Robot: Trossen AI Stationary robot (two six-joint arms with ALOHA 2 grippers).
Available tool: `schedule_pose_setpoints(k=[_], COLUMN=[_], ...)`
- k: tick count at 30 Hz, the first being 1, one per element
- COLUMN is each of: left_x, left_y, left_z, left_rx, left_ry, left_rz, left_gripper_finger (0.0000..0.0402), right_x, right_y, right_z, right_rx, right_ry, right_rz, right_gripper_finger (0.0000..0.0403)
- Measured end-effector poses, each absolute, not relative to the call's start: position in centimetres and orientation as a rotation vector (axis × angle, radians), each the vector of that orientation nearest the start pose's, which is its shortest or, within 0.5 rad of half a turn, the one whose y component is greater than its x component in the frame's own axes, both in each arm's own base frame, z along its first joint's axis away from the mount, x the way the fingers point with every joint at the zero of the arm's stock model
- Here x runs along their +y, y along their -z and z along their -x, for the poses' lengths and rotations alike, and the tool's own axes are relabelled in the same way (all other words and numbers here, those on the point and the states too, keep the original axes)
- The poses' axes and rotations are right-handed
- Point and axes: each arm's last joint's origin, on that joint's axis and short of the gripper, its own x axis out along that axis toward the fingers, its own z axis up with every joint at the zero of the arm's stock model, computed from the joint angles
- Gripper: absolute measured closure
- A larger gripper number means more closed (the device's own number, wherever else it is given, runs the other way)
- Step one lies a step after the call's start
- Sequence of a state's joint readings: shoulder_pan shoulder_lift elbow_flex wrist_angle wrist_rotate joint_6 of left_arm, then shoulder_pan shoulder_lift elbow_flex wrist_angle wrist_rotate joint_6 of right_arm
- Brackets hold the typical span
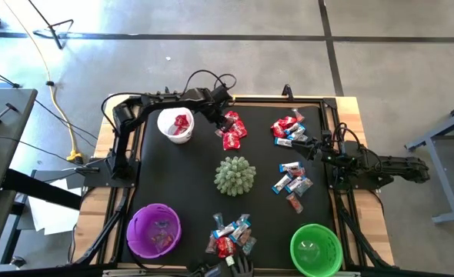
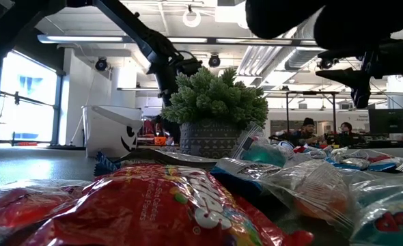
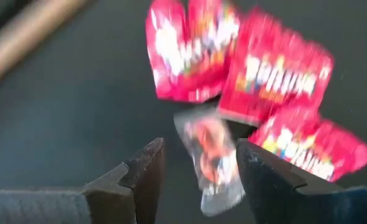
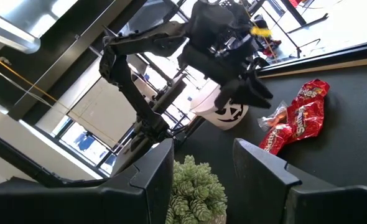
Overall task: Organize candy in baskets
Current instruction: Put the orange gummy into the purple bucket
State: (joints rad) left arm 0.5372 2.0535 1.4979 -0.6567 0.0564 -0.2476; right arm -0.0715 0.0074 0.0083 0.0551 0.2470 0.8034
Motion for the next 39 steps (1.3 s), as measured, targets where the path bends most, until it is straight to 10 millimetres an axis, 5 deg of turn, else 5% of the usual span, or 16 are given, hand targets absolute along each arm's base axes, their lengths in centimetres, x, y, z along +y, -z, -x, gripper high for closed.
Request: schedule_pose_setpoints(k=[5,15,30,39], left_x=[21.2,21.2,20.9,20.3], left_y=[-14.2,-14.0,-13.9,-17.2], left_z=[-36.2,-36.3,-36.1,-35.6], left_rx=[1.183,1.189,1.203,1.143], left_ry=[-0.523,-0.52,-0.495,-0.485], left_rz=[0.601,0.602,0.686,0.692], left_gripper_finger=[0.0218,0.0225,0.0392,0.0393], right_x=[-1.4,-1.4,-1.4,-1.4], right_y=[-17.1,-17.1,-17.1,-17.1], right_z=[-9.6,-9.6,-9.6,-9.6], right_rx=[-0.182,-0.182,-0.181,-0.181], right_ry=[0.278,0.278,0.278,0.278], right_rz=[-0.801,-0.801,-0.801,-0.801], right_gripper_finger=[0.024,0.024,0.024,0.024])
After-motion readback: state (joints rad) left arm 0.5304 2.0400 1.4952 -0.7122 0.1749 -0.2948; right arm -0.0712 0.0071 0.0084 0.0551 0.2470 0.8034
